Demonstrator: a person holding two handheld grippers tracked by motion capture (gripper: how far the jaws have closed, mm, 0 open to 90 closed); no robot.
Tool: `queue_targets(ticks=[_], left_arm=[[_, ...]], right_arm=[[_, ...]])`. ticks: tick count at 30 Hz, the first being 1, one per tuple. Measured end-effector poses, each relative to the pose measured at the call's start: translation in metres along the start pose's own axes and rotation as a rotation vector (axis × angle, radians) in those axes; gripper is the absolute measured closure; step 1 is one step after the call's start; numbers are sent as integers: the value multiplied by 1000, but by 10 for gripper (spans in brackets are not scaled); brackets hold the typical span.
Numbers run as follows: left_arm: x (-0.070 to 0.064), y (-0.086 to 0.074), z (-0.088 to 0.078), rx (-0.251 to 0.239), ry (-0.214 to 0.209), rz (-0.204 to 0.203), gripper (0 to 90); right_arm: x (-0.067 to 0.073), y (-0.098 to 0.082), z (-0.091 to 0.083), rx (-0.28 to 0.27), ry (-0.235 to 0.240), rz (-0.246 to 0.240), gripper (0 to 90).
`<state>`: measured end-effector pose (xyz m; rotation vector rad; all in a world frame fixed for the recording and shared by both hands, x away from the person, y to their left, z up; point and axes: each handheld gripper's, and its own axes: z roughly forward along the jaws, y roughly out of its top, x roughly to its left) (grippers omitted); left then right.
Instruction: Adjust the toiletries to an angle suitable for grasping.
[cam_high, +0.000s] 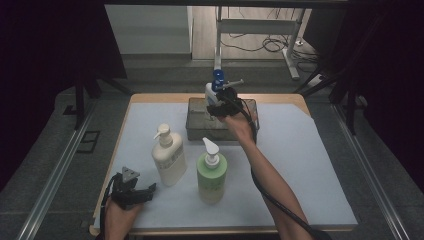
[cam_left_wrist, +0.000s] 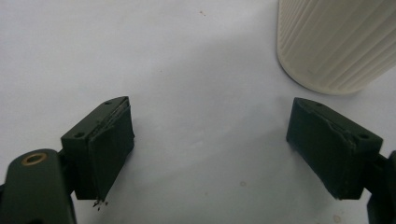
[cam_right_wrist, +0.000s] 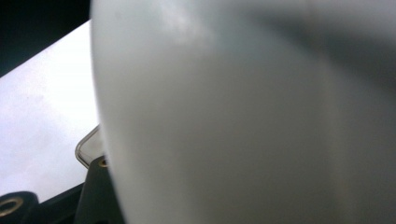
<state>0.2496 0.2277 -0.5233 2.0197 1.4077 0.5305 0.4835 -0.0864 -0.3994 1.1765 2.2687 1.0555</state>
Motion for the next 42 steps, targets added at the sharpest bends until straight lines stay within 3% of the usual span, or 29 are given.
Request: queue_targets(ticks=[8, 16, 26, 31, 42], left_arm=[[0, 0, 0, 0, 1, 0, 146], [0, 0, 0, 0, 1, 0, 146], [0, 0, 0, 2, 0, 0, 146], [0, 0, 0, 0, 0, 0, 146], [0, 0, 0, 0, 1, 0, 146]], right_arm=[[2, -7, 6, 0, -3, 11, 408], [2, -10, 7, -1, -8, -20, 396], [1, -12, 9, -26, -1, -20, 377], [-2, -13, 2, -31, 21, -8, 365], [-4, -18, -20, -50, 44, -41, 380]])
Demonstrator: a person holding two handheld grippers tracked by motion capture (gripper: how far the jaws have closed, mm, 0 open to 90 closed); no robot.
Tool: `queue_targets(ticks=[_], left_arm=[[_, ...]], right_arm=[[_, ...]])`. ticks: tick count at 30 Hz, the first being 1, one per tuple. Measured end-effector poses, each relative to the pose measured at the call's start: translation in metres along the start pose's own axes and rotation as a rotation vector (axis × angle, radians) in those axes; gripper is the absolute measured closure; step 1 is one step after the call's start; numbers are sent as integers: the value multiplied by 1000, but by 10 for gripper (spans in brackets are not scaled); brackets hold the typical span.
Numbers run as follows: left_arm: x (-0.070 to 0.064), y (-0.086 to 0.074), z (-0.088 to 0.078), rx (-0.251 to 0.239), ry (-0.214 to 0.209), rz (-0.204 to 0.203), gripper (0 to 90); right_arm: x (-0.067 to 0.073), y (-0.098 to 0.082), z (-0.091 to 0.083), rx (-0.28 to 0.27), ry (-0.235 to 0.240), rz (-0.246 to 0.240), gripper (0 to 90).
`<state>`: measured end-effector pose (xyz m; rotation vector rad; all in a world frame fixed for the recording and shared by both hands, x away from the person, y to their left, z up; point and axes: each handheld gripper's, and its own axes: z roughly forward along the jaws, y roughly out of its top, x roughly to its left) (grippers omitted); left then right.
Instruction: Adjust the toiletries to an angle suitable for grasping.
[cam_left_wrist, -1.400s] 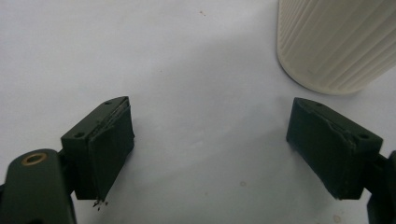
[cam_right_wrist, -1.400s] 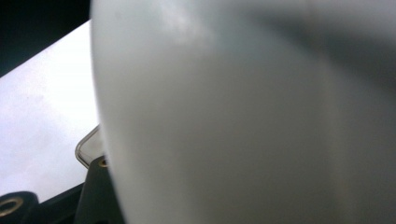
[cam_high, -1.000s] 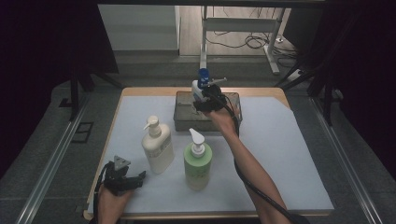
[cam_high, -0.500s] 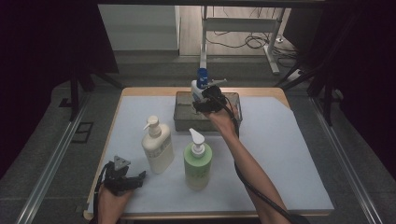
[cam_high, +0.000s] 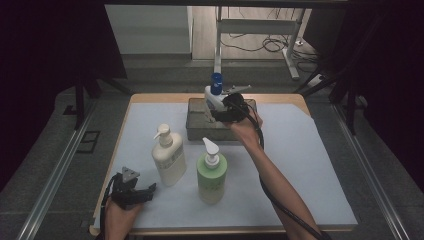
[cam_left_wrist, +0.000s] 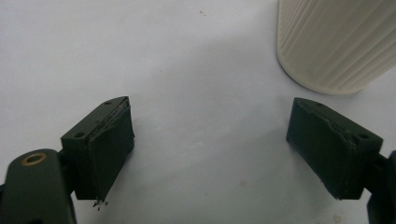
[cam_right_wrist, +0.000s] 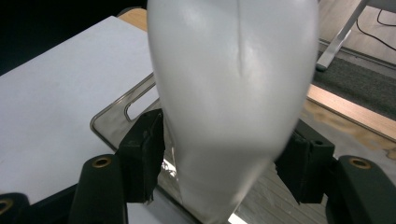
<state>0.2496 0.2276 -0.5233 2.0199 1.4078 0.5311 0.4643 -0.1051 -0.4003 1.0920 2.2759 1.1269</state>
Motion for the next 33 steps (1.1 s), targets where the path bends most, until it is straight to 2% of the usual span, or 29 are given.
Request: queue_targets(ticks=[9, 17, 22, 33], left_arm=[[0, 0, 0, 0, 0, 0, 146], [0, 0, 0, -1, 2, 0, 146], [0, 0, 0, -1, 2, 1, 146], [0, 0, 0, -1, 2, 0, 146]], right_arm=[[-4, -10, -19, -16, 7, -18, 397], [-10, -23, -32, -3, 22, -18, 448], [-14, -30, -36, 8, 25, -3, 535], [-30, -38, -25, 20, -48, 31, 799]])
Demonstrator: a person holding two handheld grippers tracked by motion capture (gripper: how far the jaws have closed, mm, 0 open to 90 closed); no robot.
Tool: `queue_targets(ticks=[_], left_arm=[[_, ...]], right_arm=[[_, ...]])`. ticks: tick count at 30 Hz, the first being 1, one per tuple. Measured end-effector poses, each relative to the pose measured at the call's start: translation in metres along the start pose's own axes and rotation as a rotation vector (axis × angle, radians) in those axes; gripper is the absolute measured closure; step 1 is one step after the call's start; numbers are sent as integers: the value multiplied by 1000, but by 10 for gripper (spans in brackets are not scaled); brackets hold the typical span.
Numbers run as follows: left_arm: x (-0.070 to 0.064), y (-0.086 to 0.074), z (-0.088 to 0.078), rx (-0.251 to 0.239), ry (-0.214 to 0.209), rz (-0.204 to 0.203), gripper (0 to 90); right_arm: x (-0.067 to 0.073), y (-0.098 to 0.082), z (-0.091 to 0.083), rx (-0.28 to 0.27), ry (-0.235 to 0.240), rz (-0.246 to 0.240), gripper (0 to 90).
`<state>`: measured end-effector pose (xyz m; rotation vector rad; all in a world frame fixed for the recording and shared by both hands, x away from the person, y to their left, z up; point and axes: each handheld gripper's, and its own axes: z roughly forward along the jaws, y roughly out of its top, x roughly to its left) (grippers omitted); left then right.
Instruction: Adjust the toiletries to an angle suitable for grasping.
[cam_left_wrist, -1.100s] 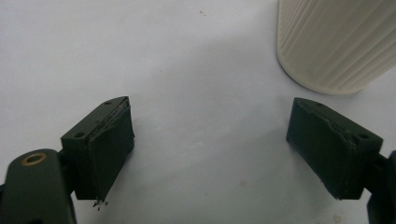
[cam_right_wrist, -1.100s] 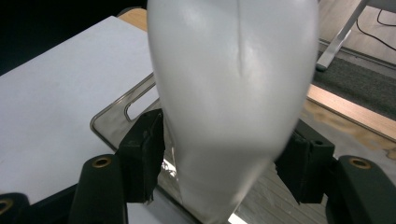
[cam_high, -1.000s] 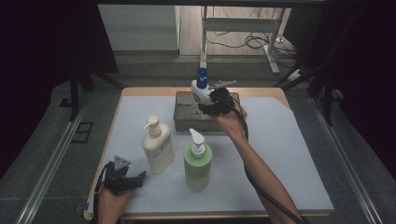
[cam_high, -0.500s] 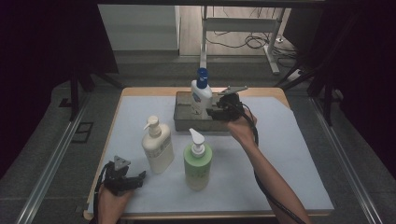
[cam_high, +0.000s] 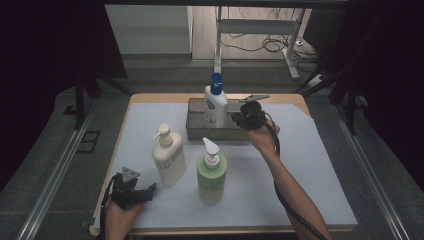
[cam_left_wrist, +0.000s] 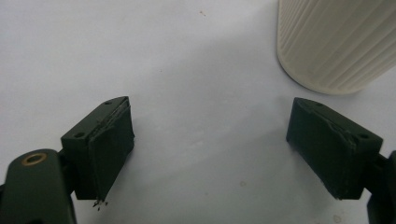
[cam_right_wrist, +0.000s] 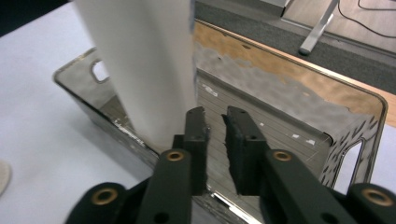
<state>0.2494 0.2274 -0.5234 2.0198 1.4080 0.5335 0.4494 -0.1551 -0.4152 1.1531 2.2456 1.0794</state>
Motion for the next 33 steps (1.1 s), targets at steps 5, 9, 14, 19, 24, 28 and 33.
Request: queue_targets(ticks=[5, 9, 14, 19, 24, 28, 33], left_arm=[[0, 0, 0, 0, -1, 0, 146], [0, 0, 0, 1, -1, 0, 146], [0, 0, 0, 2, -2, 0, 146], [0, 0, 0, 2, -2, 0, 146], [0, 0, 0, 1, -1, 0, 146], [0, 0, 0, 1, -1, 0, 146], [0, 0, 0, 2, -2, 0, 146]], right_arm=[[-2, 2, 14, 16, -18, 10, 897], [-2, 5, 24, 27, -34, 14, 899], [-3, 7, 35, 33, -32, 35, 899], [-4, 5, 46, 44, -28, 51, 899], [-2, 2, 55, 61, -13, 51, 899], [-1, 0, 61, 65, 9, 69, 899], [-2, -1, 64, 72, 10, 84, 900]])
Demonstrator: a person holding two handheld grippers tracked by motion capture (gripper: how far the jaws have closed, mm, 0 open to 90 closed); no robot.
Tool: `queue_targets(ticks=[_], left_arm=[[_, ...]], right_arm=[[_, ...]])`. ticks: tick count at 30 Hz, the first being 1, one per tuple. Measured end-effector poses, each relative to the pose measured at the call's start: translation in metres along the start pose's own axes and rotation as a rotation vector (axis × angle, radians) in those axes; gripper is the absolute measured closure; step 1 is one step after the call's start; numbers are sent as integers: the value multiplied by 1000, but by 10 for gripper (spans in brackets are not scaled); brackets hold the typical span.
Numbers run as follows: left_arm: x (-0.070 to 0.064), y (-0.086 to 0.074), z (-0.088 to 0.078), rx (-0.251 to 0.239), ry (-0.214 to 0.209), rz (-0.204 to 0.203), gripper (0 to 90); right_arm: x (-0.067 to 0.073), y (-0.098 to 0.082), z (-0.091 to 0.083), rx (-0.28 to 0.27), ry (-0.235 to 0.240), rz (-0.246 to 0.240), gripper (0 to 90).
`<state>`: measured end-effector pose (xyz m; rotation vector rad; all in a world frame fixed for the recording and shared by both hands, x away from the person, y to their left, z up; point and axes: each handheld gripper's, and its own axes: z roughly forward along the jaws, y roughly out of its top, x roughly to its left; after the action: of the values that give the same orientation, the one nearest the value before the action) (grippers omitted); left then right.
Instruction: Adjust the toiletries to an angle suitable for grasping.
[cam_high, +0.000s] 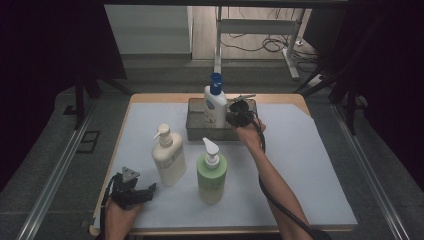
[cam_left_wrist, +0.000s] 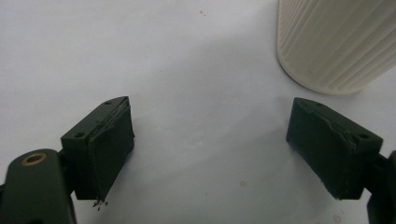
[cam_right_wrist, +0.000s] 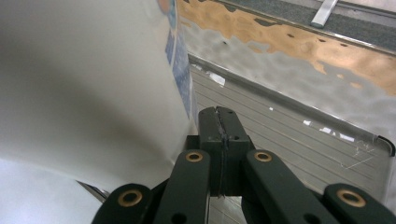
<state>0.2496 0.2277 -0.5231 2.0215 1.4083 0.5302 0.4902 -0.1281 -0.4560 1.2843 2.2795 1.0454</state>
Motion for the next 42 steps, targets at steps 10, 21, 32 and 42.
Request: queue_targets(ticks=[10, 21, 32, 42], left_arm=[[0, 0, 0, 0, 0, 0, 146], [0, 0, 0, 0, 0, 1, 145], [0, 0, 0, 1, 0, 0, 145], [0, 0, 0, 1, -1, 0, 145]], right_arm=[[5, 1, 4, 12, 1, -13, 899], [12, 1, 11, 27, -1, -21, 899], [16, 2, 14, 28, 6, -25, 899], [21, 3, 18, 33, 11, -35, 899]])
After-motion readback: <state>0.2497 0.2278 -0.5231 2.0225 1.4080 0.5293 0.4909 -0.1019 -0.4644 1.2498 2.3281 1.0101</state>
